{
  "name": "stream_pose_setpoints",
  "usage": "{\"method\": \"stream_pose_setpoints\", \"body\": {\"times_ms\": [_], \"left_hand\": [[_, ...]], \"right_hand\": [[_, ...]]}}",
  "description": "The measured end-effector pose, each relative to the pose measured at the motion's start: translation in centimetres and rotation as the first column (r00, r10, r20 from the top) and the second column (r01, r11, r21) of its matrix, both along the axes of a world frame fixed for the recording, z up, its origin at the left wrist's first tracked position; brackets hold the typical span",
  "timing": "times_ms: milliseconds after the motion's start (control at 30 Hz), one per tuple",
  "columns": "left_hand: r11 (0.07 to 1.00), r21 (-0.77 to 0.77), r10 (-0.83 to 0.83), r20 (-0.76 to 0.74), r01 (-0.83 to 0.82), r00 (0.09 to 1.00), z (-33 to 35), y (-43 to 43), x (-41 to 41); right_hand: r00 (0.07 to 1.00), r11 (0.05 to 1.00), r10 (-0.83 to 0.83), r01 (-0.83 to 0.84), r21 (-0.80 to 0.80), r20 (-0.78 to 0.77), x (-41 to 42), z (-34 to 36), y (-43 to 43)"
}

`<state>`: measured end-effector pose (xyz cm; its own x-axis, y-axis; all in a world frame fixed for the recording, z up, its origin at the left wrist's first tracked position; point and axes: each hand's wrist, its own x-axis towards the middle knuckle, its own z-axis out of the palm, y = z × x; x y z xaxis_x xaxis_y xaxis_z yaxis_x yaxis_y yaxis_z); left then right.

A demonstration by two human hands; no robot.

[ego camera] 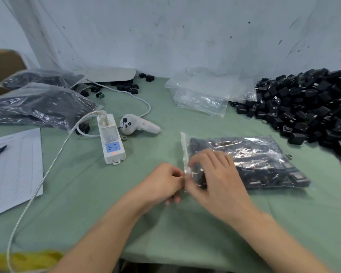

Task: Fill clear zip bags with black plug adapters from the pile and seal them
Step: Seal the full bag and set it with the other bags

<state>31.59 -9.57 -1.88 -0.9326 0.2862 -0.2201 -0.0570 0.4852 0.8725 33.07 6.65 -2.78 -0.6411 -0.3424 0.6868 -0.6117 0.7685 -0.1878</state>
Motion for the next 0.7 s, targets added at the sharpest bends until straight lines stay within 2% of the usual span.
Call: {"method": "stream_pose_setpoints", "body": {"times_ms": [133, 367, 700], "left_hand": [[0.997, 0.037, 0.063, 0.089, -0.066, 0.994, 0.2, 0.1, -0.3], [0.957, 0.143, 0.222, 0.201, -0.253, 0.954, 0.0, 0.7, -1.3], [0.971, -0.131, 0.199, -0.005, -0.198, 0.980, 0.2, 1.8, -4.6]], "right_hand": [[0.998, 0.978, -0.045, 0.034, 0.204, 0.047, 0.7, -1.4, 1.1], [0.992, 0.990, -0.103, 0.110, 0.090, -0.078, -0.3, -2.2, 0.2], [0.999, 0.992, -0.041, 0.037, 0.121, 0.027, -1.3, -2.1, 0.1]]}}
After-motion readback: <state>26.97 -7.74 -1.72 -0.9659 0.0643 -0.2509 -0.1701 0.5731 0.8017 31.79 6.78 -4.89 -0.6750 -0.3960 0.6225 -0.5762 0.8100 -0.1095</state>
